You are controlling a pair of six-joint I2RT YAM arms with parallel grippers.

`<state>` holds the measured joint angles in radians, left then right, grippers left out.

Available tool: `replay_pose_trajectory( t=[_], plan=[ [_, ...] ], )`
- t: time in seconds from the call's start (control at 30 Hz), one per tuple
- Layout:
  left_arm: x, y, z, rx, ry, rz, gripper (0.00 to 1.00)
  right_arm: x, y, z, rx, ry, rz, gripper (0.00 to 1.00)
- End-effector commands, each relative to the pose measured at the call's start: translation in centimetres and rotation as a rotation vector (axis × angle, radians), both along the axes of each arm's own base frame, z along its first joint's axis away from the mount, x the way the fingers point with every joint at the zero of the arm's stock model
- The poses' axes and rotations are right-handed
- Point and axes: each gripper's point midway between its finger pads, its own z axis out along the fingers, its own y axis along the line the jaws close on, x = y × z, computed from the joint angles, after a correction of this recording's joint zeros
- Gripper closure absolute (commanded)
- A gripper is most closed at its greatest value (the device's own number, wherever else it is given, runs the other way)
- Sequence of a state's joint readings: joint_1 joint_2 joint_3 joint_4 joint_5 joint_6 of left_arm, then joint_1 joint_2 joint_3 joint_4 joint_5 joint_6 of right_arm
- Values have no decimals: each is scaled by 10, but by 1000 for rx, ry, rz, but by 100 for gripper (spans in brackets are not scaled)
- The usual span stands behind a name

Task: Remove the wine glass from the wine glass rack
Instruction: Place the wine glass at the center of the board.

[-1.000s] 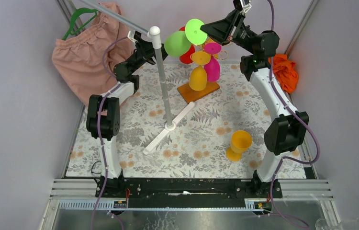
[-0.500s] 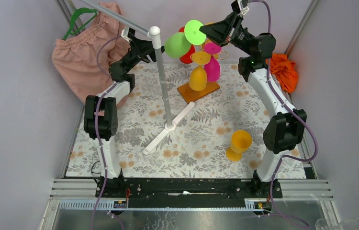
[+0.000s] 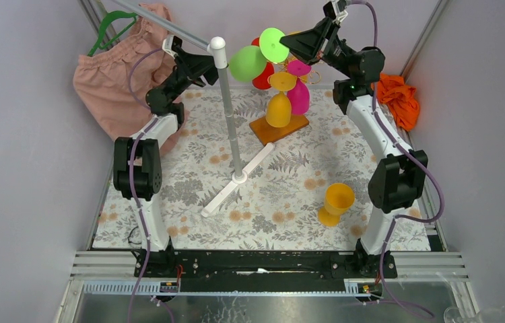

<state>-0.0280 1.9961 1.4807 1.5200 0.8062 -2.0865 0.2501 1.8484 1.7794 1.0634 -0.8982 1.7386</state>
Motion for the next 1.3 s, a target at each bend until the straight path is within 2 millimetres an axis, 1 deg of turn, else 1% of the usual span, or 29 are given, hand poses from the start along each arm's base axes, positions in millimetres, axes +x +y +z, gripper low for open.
replay_pose_trajectory(
  t=[0.0,0.17,0.23,0.33,0.37,0.43,0.5,0.57,0.67,0.73,0.87,0.97,1.0,1.03,1.07,1.13,1.2,1.27],
  plan=[
    [-25,-5,8,15,-92,-22,38,-9,4,17,60,-67,23,100],
    [-33,-15,11,16,-100,-49,39,-8,6,14,118,-57,61,100],
    [-38,-18,16,10,-107,-60,39,-8,6,12,147,-55,86,100],
    [-50,-21,30,-5,-131,-75,43,-4,7,4,188,-27,125,100],
    [-53,-21,34,-9,-138,-78,45,-5,7,4,201,-25,138,100],
    [-65,-21,49,-20,-167,-84,53,-4,8,0,216,-11,158,100],
    [-72,-20,58,-28,-186,-88,66,-3,10,-3,215,-1,164,100],
    [-82,-19,68,-33,-207,-93,77,-4,12,-4,210,-1,167,100],
    [-89,-18,74,-34,-220,-96,80,-6,16,-6,195,5,178,100],
    [-92,-18,75,-36,-221,-95,83,-5,18,-10,189,21,181,100],
    [-89,-18,69,-37,-196,-95,100,-5,20,-15,181,28,186,100],
    [-83,-18,58,-36,-157,-95,100,-6,20,-15,179,30,185,99],
    [-81,-18,55,-37,-148,-91,100,-6,19,-14,177,30,183,92],
    [-78,-17,51,-37,-136,-86,100,-6,20,-14,176,28,182,81],
    [-76,-17,47,-38,-124,-82,100,-6,20,-13,176,28,181,76],
    [-73,-14,42,-38,-110,-67,100,-6,20,-13,175,25,178,63],
    [-72,-9,41,-40,-106,-51,100,-8,19,-11,171,19,174,53],
    [-72,-3,42,-40,-106,-35,100,-9,19,-10,173,21,171,47]
  ],
)
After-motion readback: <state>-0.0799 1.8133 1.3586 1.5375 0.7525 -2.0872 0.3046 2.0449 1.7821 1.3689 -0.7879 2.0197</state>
